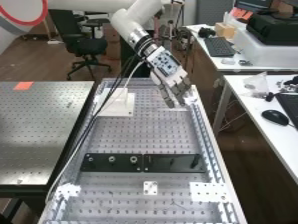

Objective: Grab the chopstick and place it in the clear container

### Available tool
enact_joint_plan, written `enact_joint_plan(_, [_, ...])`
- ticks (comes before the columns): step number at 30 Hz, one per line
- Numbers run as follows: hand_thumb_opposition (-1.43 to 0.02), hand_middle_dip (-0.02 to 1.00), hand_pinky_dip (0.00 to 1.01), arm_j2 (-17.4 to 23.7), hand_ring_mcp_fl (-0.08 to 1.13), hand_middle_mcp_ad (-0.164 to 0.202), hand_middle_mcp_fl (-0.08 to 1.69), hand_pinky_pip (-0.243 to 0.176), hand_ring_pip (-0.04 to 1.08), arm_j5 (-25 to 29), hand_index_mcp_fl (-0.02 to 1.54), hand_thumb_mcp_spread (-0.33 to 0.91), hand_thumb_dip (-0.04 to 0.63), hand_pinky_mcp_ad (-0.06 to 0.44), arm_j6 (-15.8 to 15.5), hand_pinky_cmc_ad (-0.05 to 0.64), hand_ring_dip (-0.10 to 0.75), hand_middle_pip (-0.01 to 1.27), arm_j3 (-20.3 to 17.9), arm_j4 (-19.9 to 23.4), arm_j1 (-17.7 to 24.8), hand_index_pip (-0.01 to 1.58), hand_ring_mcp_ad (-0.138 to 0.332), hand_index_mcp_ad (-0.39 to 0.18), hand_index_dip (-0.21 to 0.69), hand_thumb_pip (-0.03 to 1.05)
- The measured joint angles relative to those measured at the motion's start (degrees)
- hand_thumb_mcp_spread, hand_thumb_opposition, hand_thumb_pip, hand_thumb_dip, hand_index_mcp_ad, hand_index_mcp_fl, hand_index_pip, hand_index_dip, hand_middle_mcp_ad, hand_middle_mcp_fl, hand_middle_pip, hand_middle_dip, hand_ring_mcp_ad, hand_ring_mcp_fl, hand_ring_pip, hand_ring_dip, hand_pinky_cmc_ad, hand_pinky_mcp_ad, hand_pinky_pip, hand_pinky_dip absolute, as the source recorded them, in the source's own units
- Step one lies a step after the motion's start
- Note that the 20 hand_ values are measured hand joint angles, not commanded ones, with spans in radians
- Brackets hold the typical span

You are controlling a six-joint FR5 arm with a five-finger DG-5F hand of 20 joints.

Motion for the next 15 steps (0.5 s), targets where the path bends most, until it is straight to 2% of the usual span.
enact_joint_plan(2, [-0.88,0.66,0.69,0.3,0.38,0.044,0.68,-0.066,0.23,0.1,0.46,0.45,0.337,0.29,-0.5,0.398,0.456,0.6,-0.1,0.3,0.1,0.94,0.086,-0.087,0.159,0.6])
enact_joint_plan(4, [-0.87,0.66,0.7,0.9,0.46,0.044,0.66,-0.075,0.22,0.6,0.44,0.46,0.339,0.29,-1.3,0.398,0.44,0.61,-0.4,1.1,0.2,0.94,0.086,-0.087,0.159,0.61])
enact_joint_plan(8, [-0.87,0.65,0.72,2.6,0.41,0.044,0.64,-0.079,0.25,1.7,0.42,0.44,0.335,0.29,-3.2,0.398,0.429,0.61,-1.5,3.3,0.5,0.94,0.084,-0.087,0.155,0.63])
enact_joint_plan(15, [-0.87,0.65,0.74,8.5,0.39,0.044,0.64,-0.089,0.27,4.9,0.41,0.44,0.335,0.29,-9.4,0.398,0.429,0.63,-6.0,10.0,1.1,0.94,0.084,-0.087,0.155,0.63])
